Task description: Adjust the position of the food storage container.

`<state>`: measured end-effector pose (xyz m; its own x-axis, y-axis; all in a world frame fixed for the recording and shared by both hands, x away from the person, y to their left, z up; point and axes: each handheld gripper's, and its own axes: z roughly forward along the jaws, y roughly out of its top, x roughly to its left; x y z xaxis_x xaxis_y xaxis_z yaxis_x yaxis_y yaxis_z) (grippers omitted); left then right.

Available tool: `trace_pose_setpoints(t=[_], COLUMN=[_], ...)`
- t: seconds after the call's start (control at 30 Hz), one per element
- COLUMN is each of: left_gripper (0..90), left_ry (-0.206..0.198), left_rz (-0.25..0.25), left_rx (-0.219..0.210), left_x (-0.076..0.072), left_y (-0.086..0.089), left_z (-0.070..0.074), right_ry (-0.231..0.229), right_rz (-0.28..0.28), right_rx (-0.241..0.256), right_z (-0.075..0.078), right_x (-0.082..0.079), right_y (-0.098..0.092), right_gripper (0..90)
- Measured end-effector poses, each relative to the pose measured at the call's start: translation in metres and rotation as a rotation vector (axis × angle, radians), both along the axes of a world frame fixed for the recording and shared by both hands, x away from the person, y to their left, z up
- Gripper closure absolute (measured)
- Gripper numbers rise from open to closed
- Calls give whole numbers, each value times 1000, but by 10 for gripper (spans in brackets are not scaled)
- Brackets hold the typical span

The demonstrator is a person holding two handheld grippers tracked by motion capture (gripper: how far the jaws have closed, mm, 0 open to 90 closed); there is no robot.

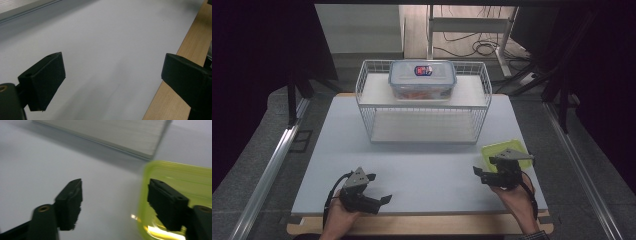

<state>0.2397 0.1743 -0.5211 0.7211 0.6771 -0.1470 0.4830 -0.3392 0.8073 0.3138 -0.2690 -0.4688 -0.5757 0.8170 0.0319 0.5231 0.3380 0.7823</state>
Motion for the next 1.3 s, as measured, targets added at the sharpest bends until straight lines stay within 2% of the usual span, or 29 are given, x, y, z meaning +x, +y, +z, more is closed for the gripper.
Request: trace_pose_setpoints(t=[0.1, 0.2, 0.3, 0.67, 0.83, 1.07, 1.3], left_gripper=[53, 54, 54, 57, 58, 60, 61], left_ry=[0, 0, 4, 11, 12, 13, 9], left_rz=[1, -1, -2, -8, -7, -6, 3], left_rx=[2, 4, 7, 17, 20, 28, 24], left_x=[0, 0, 1, 2, 2, 3, 3], left_y=[0, -1, -1, -2, -2, -2, 0], left_z=[0, -1, -1, -2, -2, -3, -2], right_ry=[-4, -3, -3, -3, 14, -3, -10], right_rz=[-33, -66, -89, -212, -263, -311, -357], right_rx=[1, -7, -30, -24, -19, -46, -72], right_z=[2, 4, 5, 8, 5, 7, 2], right_x=[3, 8, 11, 23, 30, 39, 47], right_y=[-15, -30, -41, -85, -101, -113, -127], right_gripper=[431, 510, 562, 781, 887, 898, 897])
